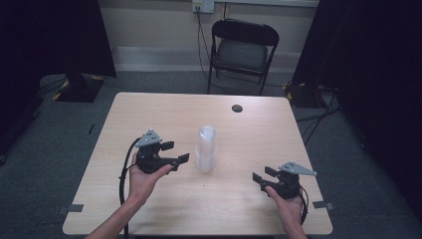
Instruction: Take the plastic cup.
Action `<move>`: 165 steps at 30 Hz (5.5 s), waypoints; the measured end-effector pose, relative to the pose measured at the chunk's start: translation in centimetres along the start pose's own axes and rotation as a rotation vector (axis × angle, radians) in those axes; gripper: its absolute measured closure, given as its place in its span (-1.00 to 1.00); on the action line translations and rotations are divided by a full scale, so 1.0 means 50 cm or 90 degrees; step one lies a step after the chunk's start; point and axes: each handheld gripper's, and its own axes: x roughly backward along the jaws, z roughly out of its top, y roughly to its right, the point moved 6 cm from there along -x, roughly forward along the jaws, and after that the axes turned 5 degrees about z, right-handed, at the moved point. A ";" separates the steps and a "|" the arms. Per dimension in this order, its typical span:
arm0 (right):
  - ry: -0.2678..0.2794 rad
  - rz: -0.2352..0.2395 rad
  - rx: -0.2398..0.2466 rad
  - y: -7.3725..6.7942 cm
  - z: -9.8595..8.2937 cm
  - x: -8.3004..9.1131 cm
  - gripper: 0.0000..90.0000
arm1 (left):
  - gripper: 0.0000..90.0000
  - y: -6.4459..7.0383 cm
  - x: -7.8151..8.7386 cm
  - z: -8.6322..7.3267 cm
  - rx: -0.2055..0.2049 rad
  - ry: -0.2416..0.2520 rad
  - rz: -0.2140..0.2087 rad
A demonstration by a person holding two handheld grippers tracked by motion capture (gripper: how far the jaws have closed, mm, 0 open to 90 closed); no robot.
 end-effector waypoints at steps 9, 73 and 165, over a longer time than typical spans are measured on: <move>-0.010 0.001 0.006 -0.005 -0.003 -0.005 -0.19 | -0.58 0.008 -0.031 0.026 -0.006 0.008 -0.017; -0.032 -0.005 0.005 -0.001 -0.014 -0.014 -0.24 | -0.29 0.050 -0.196 0.047 -0.092 -0.031 0.013; -0.031 -0.010 0.015 -0.006 -0.012 -0.015 -0.23 | -0.20 0.037 -0.025 0.165 0.005 0.126 -0.007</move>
